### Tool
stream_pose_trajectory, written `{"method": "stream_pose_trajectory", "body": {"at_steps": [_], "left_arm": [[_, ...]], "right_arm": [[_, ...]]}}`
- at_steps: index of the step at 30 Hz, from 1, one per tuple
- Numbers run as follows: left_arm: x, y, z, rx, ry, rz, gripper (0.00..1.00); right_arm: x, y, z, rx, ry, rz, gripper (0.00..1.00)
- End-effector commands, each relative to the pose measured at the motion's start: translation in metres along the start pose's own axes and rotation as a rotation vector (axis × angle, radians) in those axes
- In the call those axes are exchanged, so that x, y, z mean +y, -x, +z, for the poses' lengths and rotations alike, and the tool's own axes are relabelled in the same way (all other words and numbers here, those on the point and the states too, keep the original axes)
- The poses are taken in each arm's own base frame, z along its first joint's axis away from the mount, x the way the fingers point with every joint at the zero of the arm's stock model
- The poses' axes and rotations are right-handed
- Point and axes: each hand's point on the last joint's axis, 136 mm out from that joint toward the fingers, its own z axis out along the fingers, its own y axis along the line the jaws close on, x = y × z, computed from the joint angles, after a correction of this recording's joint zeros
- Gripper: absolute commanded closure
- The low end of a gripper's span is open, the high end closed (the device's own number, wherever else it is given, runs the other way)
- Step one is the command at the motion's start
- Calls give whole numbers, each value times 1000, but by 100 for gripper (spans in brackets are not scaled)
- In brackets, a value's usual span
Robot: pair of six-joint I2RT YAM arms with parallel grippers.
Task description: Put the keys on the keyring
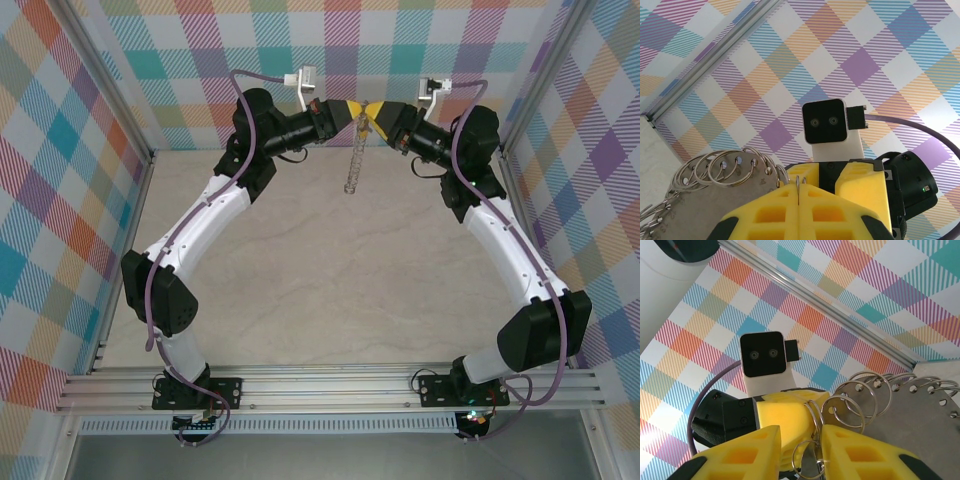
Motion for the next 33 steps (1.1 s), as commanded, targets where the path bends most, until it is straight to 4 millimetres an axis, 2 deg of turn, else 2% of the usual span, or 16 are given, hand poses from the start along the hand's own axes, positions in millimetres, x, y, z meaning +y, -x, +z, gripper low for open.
{"method": "stream_pose_trajectory", "body": {"at_steps": [1,5,9,13,18,25,30,33], "left_arm": [[-38,-1,-6,8,-87,45,100],[-39,-1,-6,8,-88,46,100],[-39,-1,-6,8,-88,46,100],[-38,-1,-6,10,-86,46,100],[-39,-1,-7,10,-84,47,100],[-37,0,-6,6,-77,47,100],[-36,-1,-5,17,-67,51,100],[-33,0,-7,30,-29,79,81]], "right_arm": [[15,-2,6,18,44,-43,73],[11,-3,3,13,13,-59,59],[7,-4,1,8,-15,-77,57],[7,-3,2,7,-15,-76,62],[8,-4,1,12,-11,-80,75],[9,-8,-1,21,-4,-83,100],[7,-10,-2,42,-6,-90,100],[7,-10,-6,71,2,-107,100]]}}
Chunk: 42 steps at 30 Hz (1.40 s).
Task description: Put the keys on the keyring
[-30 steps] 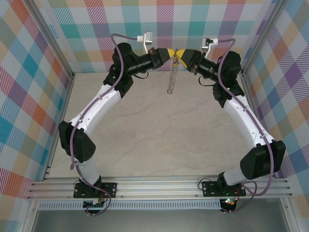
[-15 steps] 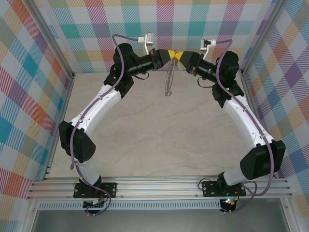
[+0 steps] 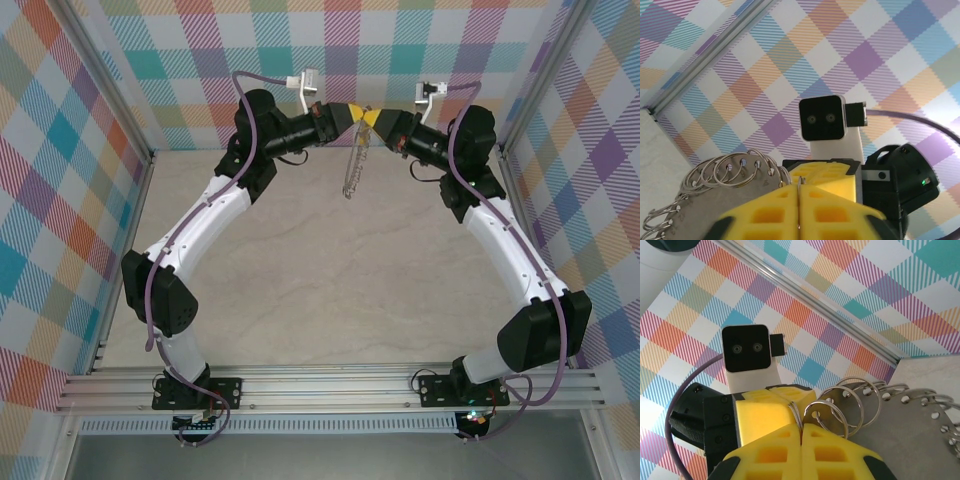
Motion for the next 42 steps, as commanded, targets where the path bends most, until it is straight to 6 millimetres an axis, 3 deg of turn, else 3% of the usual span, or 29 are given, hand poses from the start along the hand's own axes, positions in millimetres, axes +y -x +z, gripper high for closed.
{"method": "stream_pose_trajectory", "body": {"at_steps": [1,5,12,20,32,42], "left_arm": [[-38,8,-11,4,-33,93,74],[-32,17,-22,9,9,122,61],[-23,13,-28,104,41,149,58],[-17,0,-23,222,29,154,73],[2,-5,-10,268,25,123,78],[2,-12,-3,286,10,111,79]], "right_arm": [[20,-1,-7,52,55,-77,100],[20,-4,-13,132,72,-112,100],[9,-15,-17,283,80,-145,100],[-1,-18,-12,347,101,-121,100],[-4,-20,-12,350,103,-108,100],[-8,-20,-10,342,99,-98,100]]}}
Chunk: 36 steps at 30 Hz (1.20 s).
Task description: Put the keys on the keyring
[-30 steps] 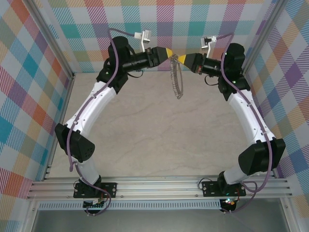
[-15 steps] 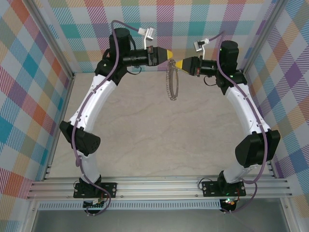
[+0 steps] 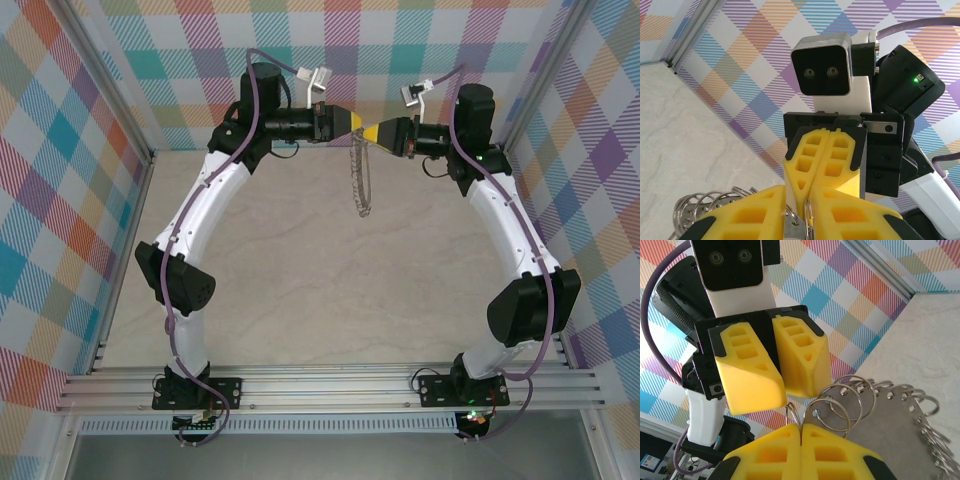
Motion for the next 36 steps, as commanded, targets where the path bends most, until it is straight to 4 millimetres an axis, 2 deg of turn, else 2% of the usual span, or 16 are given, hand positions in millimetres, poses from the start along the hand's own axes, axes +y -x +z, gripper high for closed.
{"method": "stream_pose_trajectory", "body": {"at_steps": [1,7,15,27,36], "left_arm": [[-17,3,0,4,-43,36,79],[-21,0,2,12,-52,34,79],[-23,-5,0,30,-60,37,73],[-34,-8,0,42,-89,56,72],[-29,-17,3,69,-79,44,73]], "right_arm": [[14,4,-3,-6,30,-56,100],[12,4,-3,-10,26,-54,100],[11,4,-3,-12,22,-52,100],[7,1,-4,-16,12,-44,100],[9,2,-4,-19,13,-49,100]]}}
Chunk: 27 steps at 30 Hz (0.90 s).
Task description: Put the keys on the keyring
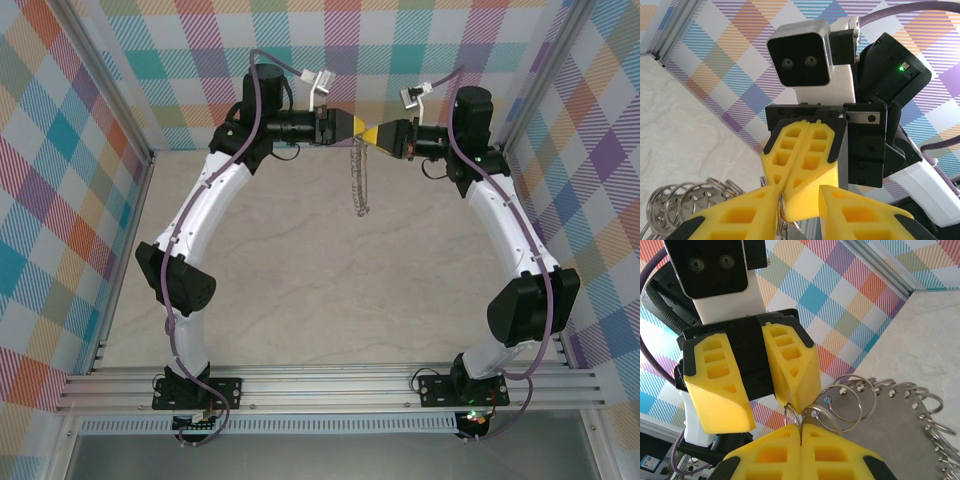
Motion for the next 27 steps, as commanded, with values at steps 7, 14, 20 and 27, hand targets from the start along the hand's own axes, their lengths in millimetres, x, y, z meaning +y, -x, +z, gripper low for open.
{"method": "stream_pose_trajectory", "body": {"at_steps": [7,14,20,27], "left_arm": [[-18,-9,1,31,-38,33,80],[-20,-8,3,25,-41,36,92],[-25,-8,8,20,-48,40,100],[-40,10,2,-82,-58,73,100]], "right_arm": [[15,4,-5,-19,16,-57,100],[15,3,-5,-17,17,-57,100],[19,2,-7,-24,21,-53,96],[27,1,-16,-59,4,-62,77]]}}
